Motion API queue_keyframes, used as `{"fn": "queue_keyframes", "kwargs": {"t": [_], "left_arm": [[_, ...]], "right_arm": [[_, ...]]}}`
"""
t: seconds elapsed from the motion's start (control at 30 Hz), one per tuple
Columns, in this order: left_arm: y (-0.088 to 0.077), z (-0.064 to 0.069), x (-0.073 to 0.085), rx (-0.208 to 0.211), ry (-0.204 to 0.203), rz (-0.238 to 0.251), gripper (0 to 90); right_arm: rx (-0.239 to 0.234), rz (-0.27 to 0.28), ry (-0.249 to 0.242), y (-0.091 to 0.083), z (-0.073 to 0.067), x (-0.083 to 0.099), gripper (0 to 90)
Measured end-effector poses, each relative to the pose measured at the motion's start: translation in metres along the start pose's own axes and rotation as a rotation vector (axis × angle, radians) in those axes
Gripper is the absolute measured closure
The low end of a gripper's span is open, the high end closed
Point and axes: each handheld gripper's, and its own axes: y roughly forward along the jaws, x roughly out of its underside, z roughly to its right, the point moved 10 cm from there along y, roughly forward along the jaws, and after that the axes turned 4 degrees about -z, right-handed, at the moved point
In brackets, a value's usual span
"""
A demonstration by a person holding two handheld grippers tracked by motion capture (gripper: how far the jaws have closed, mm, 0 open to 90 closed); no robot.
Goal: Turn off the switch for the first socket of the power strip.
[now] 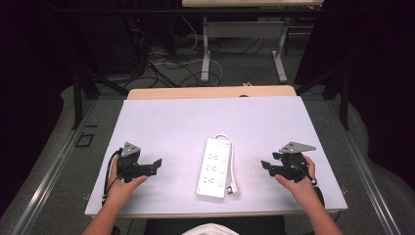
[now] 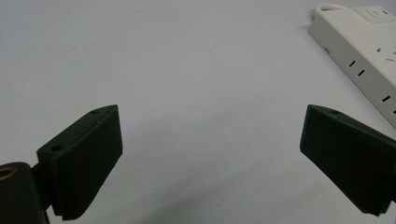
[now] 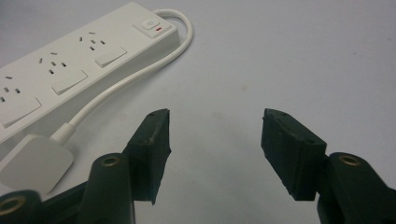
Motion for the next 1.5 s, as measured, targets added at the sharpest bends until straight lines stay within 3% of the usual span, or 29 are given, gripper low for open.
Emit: {"fn": "queue_keyframes", "kwargs": {"t": [0.37, 0.7, 1.17, 1.5], "left_arm": [[0.000, 0.000, 0.000, -0.002, 0.005, -0.003, 6.0], [0.000, 0.000, 0.000, -0.002, -0.004, 0.000, 6.0], [0.000, 0.000, 0.000, -0.005, -0.004, 0.005, 6.4], [0.000, 0.000, 0.000, -0.006, -0.001, 0.003, 6.6]], "right_arm": [[-0.018, -0.023, -0.018, 0.000, -0.008, -0.001, 53.5], [-0.023, -0.027, -0.048, -0.001, -0.012, -0.014, 62.1], [-0.070, -0.064, -0.077, 0.009, -0.028, -0.028, 67.8], [-0.094, -0.058, -0.082, 0.013, -0.036, -0.041, 72.7]]}}
